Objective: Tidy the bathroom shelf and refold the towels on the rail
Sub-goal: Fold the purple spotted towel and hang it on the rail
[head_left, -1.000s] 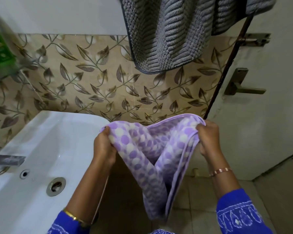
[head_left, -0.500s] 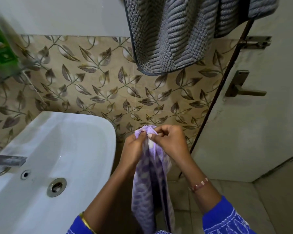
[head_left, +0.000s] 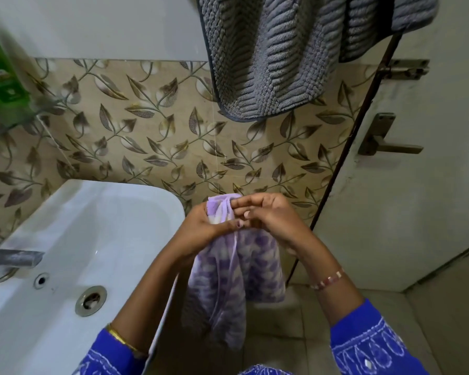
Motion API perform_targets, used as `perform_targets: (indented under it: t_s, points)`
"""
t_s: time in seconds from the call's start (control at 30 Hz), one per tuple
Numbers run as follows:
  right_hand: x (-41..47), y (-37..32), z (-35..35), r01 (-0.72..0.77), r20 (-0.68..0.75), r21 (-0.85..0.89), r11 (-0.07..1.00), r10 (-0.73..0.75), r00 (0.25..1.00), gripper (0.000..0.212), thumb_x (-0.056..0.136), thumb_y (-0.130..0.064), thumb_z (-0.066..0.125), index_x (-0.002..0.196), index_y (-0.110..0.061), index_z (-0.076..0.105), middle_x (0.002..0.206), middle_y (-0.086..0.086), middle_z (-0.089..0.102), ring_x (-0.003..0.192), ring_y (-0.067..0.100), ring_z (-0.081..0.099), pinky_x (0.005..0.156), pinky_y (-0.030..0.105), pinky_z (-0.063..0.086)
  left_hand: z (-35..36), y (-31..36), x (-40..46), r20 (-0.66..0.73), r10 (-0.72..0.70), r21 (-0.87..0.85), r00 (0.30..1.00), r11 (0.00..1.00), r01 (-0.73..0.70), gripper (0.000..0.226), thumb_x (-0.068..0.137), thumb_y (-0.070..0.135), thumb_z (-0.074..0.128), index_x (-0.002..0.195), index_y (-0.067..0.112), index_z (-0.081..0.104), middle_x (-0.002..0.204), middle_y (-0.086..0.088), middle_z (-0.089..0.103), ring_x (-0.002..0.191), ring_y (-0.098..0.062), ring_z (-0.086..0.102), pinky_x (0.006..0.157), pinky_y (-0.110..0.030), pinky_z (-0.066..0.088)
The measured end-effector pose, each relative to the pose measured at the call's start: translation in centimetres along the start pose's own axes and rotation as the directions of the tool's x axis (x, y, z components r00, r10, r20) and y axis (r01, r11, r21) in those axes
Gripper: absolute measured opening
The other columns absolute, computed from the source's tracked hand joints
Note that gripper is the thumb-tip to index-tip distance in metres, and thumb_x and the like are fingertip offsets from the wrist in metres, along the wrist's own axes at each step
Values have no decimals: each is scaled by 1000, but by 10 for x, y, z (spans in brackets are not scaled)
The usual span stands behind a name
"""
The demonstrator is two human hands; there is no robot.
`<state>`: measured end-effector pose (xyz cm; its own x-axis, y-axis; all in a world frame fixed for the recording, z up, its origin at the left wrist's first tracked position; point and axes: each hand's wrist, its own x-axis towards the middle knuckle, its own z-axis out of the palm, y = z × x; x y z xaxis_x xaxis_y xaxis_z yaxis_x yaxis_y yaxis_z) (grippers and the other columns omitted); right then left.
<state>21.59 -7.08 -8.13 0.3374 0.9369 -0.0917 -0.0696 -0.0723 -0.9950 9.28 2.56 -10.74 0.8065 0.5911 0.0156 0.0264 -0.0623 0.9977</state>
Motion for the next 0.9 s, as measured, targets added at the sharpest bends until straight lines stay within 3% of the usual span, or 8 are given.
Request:
perform_targets:
  t_s: [0.17,0.23,0.37,0.47,0.57,0.67,0.77,0.9]
  points:
    - [9,-10,-30,205,-207,-158,966,-236,949,31,85,11,44,91,-11,66,85,5,71,76,8,66,68,17,53,-8,7,7,-28,-60,106,998,992,63,31,65,8,61,91,24,68,95,-7,70,89,-22,63,90,-45,49]
    - [15,-16,-45,255,-77,-260,931,-283,956,33,81,6,56,102,-19,64,106,5,68,99,10,64,81,19,52,-7,10,9,-2,-47,96,999,994,47,27,68,5,62,86,24,68,88,-2,70,84,-20,63,84,-39,49]
    - [26,-11,-42,105,279,-192,976,-48,959,35,72,-25,69,106,-26,65,106,2,68,99,16,64,87,30,52,-3,31,16,12,132,114,991,985,-132,25,67,10,57,84,26,66,74,17,72,75,0,64,73,-15,51]
    - [21,-6,-44,56,265,-260,964,15,964,21,70,-28,74,90,-23,70,90,-5,72,83,11,66,76,25,53,-17,46,22,-191,232,110,954,971,-214,19,67,15,55,80,26,62,67,20,69,66,7,61,66,-10,49]
    - [16,2,-67,-29,231,-631,775,223,947,31,70,-24,79,97,-11,68,95,2,72,83,16,67,76,29,53,-38,50,27,-454,194,23,869,978,-206,14,67,15,56,77,23,61,67,12,64,64,-3,59,62,-17,48]
    - [14,16,-87,-106,114,-774,624,303,946,29,73,-22,77,91,-2,67,85,6,66,68,14,59,59,20,45,-60,48,29,-607,97,-152,789,960,-235,14,69,11,58,76,23,59,68,9,65,66,-6,60,64,-19,50]
    - [12,20,-100,-140,-110,-619,773,92,990,15,77,-9,70,90,-7,64,81,7,62,65,11,55,48,9,42,-68,36,31,-631,60,-117,773,978,-171,14,77,6,57,83,18,61,82,0,63,77,-13,59,71,-24,49]
    - [12,17,-125,98,-484,-305,947,-243,840,25,72,1,70,93,-13,68,83,7,67,74,16,61,68,24,50,-67,8,37,-609,134,219,782,976,3,14,86,7,56,96,5,66,90,-12,64,77,-10,62,75,-27,44]
